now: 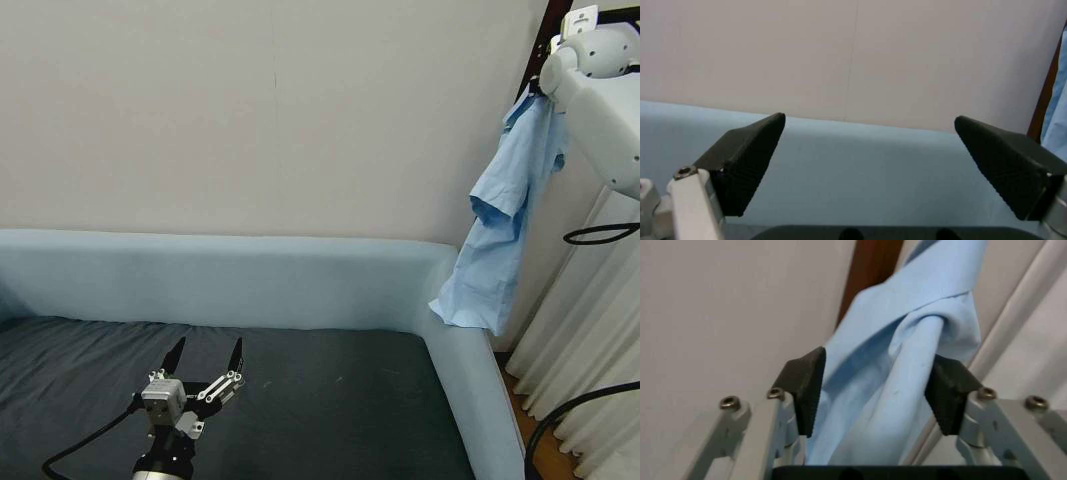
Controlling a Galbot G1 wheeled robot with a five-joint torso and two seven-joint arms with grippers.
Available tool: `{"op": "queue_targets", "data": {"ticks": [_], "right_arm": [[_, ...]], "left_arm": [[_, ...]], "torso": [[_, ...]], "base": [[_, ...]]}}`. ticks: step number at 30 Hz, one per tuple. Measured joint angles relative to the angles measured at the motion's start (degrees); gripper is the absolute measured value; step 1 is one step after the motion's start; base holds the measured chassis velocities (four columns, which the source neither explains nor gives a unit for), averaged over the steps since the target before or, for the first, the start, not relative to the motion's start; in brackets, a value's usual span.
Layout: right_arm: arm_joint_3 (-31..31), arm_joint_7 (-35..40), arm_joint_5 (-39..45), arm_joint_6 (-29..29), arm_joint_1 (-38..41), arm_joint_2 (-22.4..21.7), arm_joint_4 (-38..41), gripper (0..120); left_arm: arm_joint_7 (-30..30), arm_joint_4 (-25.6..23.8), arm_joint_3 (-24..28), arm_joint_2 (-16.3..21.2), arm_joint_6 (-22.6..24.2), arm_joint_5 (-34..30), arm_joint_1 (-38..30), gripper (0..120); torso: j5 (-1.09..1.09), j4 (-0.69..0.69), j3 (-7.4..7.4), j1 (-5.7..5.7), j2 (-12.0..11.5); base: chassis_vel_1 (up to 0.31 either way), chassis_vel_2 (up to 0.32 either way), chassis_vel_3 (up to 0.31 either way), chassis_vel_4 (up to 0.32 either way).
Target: Pick up the clothes from the sofa and hang them on the clothes hanger.
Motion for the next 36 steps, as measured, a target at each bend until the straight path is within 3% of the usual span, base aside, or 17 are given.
{"op": "queue_targets", "data": {"ticks": [9,12,14,18,23,26,28,31,33,36], "right_arm": [[4.7,0.4,4.7,1.7,-7.9,-15.3,28.5,91],[7.1,0.8,4.7,2.9,-11.0,-18.1,34.0,98],[9.0,0.9,4.8,4.1,-13.5,-19.4,37.4,99],[14.5,0.4,9.1,11.7,-23.5,-23.6,50.6,100],[18.1,-2.5,10.4,19.7,-33.2,-26.1,57.5,100],[22.7,-2.3,10.8,24.6,-46.8,-28.9,66.5,100],[23.1,-2.1,10.8,24.8,-47.5,-28.9,66.9,100],[34.7,0.9,7.9,26.5,-66.3,-28.2,72.2,100],[37.6,1.2,6.6,26.7,-70.7,-27.7,73.0,100],[50.8,0.4,0.2,27.8,-89.2,-24.6,76.4,100]], "left_arm": [[-0.1,2.6,1.2,-2.7,0.1,0.2,-1.2,100],[-0.1,3.1,1.6,-2.9,0.0,0.4,-1.2,100],[0.0,3.3,1.7,-3.0,-0.1,0.7,-1.1,100],[0.2,3.6,2.0,-3.8,-0.6,1.8,-0.5,100],[0.4,3.7,2.2,-4.6,-1.1,2.7,0.1,100],[0.8,3.9,2.3,-5.3,-1.8,3.3,0.4,100],[0.8,4.0,2.3,-5.4,-1.9,3.4,0.4,100],[1.2,4.7,2.9,-6.5,-2.4,4.1,-0.1,100],[1.3,4.9,3.0,-6.7,-2.6,4.3,-0.1,100],[1.4,5.4,2.9,-7.3,-3.0,5.3,0.0,100]], "torso": [[0.01,-0.02,-0.01,-0.01,0.0],[0.00,-0.01,-0.01,0.00,0.0],[0.00,0.00,-0.01,0.00,0.0],[-0.03,0.02,-0.01,-0.01,0.0],[-0.01,0.03,-0.01,-0.01,0.0],[0.00,-0.01,0.00,-0.01,0.0],[0.00,0.00,0.00,0.00,0.0],[-0.01,0.01,0.00,-0.01,0.0],[0.01,0.01,0.00,0.00,0.0],[-0.02,0.02,0.00,0.00,0.0]], "base": [[0.000,0.000,0.000,0.000],[0.000,0.000,0.000,0.000],[0.000,0.000,0.000,0.000],[0.000,0.000,0.000,0.000],[0.000,0.000,0.000,0.000],[0.000,0.000,0.000,0.000],[0.000,0.000,0.000,0.000],[0.000,0.000,0.000,0.000],[0.000,0.000,0.000,0.000],[0.000,0.000,0.000,0.000]]}}
